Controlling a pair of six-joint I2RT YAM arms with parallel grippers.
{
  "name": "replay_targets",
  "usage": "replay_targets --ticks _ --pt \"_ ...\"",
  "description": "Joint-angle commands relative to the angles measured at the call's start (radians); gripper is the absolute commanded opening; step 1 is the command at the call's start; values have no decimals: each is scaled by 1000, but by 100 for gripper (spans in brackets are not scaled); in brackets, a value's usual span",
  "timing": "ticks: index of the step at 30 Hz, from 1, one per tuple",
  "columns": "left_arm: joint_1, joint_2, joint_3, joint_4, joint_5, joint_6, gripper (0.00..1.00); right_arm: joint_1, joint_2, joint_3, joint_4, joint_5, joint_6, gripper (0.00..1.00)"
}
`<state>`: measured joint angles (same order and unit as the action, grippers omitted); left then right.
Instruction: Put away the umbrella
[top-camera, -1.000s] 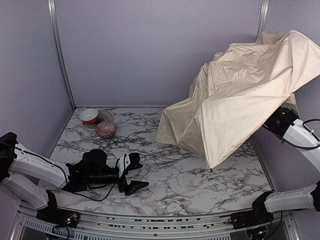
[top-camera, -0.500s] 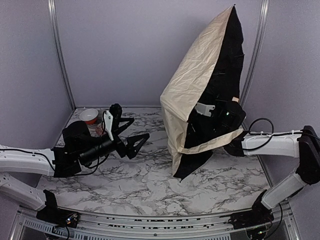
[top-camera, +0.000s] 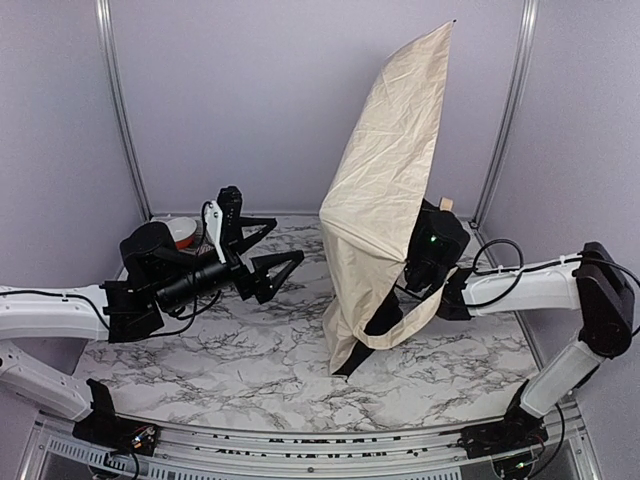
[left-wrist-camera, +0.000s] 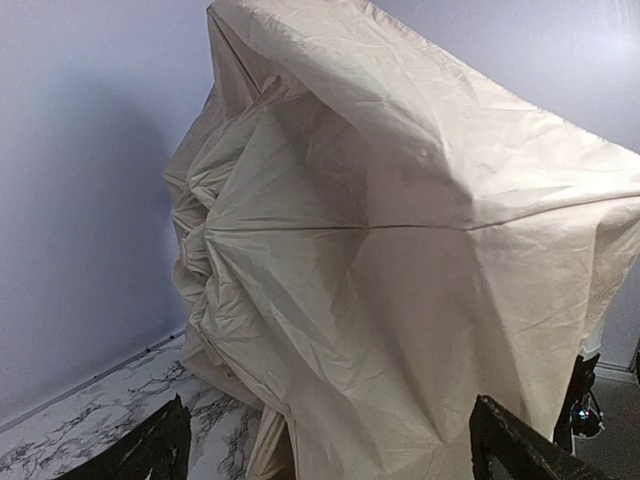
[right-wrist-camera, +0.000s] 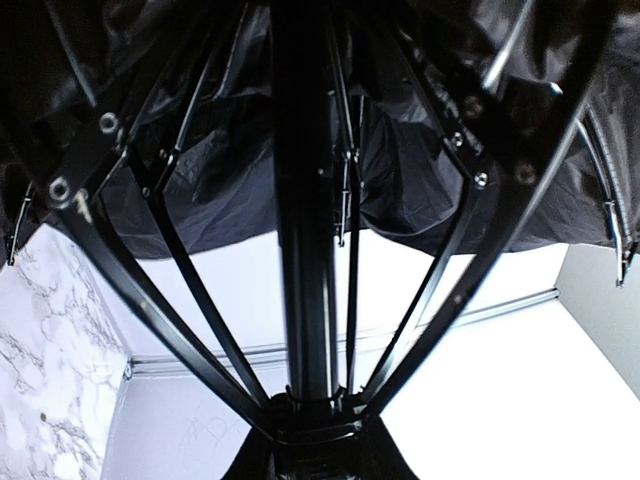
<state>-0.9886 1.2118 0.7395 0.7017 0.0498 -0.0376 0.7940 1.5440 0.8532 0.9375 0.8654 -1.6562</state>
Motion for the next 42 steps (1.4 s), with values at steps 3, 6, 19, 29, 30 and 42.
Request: replay_targets --ticks 3,6,19,29,30,42 --pt "-4 -40 79 -12 61 -40 99 26 65 31 145 46 2 0" --pt "-4 -11 148 -52 102 -71 99 37 100 33 199 60 -34 0" --pt "19 238 302 -240 41 -90 97 134 73 60 -353 0 461 4" --pt "68 375 192 -241 160 -139 46 165 88 28 -661 -162 944 96" --pt "80 386 183 -235 178 -147 40 164 76 22 -699 -200 978 99" --pt "196 430 92 -103 452 -2 0 -34 -273 37 -1145 -952 1184 100"
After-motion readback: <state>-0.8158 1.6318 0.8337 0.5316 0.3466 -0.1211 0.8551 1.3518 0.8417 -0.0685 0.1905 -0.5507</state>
